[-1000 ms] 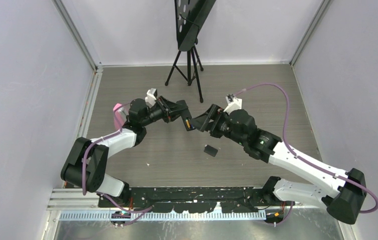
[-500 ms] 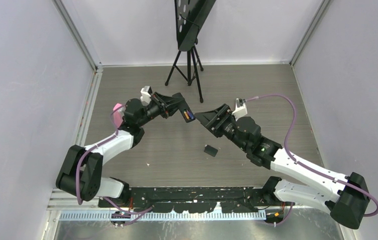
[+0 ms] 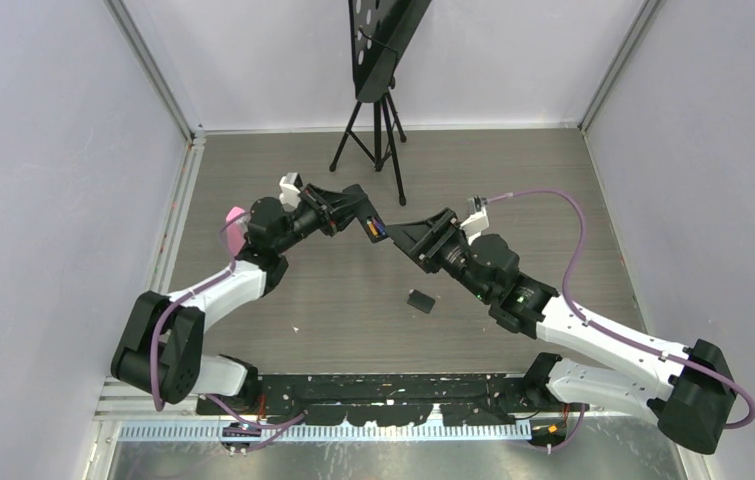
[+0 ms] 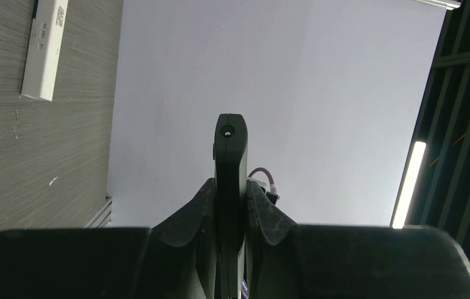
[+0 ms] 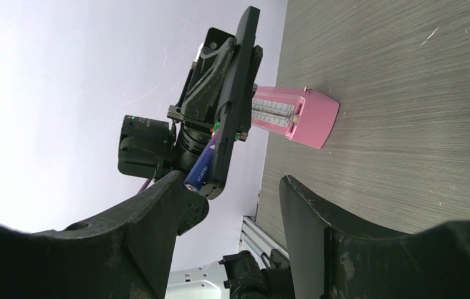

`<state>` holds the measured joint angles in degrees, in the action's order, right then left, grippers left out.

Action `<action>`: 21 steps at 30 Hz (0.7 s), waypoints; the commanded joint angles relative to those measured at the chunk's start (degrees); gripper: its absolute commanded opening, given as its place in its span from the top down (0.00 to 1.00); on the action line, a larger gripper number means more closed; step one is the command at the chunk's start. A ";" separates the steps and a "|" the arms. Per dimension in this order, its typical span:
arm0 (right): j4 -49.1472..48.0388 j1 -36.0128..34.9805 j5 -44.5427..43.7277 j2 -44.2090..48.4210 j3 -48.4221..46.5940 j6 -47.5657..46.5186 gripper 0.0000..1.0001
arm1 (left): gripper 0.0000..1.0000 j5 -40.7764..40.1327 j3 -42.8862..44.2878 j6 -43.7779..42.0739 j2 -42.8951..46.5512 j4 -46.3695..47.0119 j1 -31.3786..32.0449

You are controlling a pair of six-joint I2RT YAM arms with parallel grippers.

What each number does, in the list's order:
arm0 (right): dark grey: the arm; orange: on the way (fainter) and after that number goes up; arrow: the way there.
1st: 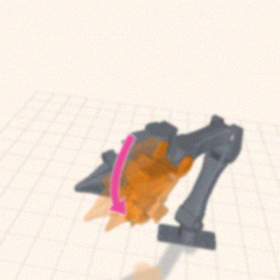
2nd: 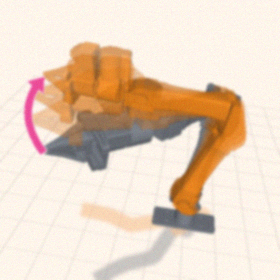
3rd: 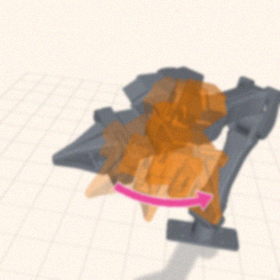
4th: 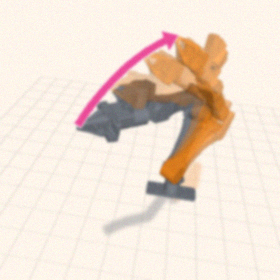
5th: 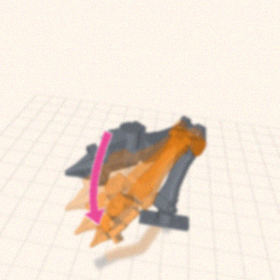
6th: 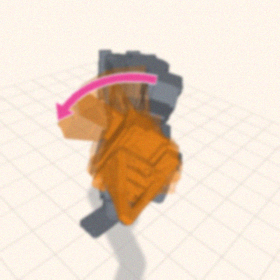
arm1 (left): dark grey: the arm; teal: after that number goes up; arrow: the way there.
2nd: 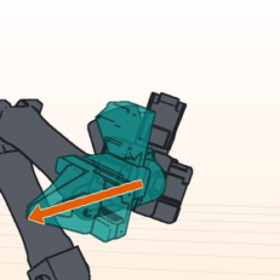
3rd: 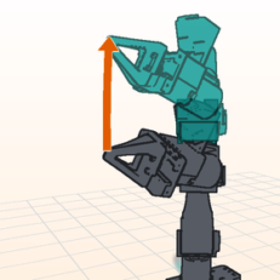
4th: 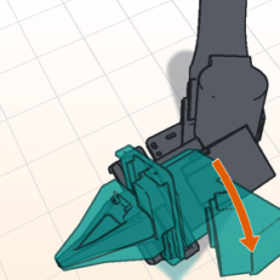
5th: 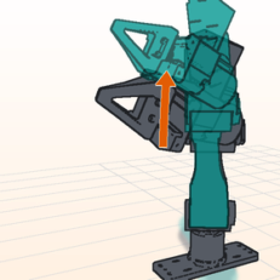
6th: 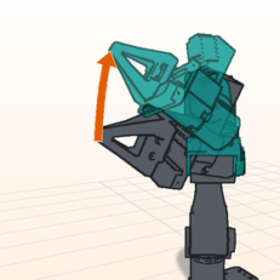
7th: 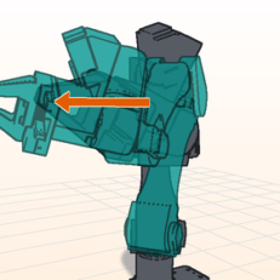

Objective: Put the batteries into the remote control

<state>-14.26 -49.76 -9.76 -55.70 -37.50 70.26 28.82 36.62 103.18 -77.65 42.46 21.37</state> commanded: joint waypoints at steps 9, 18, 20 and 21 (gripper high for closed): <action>-2.63 -1.23 -1.32 -2.43 -1.49 -1.31 0.40 | 1.00 -0.20 0.04 0.93 3.16 1.40 0.17; -1.99 -1.22 -2.37 -1.44 -1.31 -1.18 0.37 | 1.00 0.17 0.22 0.19 3.75 1.16 0.17; -1.72 -1.22 -2.58 -1.34 -1.31 -1.18 0.36 | 1.00 0.33 0.31 0.10 3.81 1.14 0.17; -1.47 -1.24 -2.70 -1.42 -1.42 -1.10 0.36 | 1.00 0.36 0.34 0.02 3.82 1.19 0.17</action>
<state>-15.27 -50.81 -9.91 -57.76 -37.50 69.76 28.01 36.51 103.24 -75.81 41.52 21.32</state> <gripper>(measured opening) 0.639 0.185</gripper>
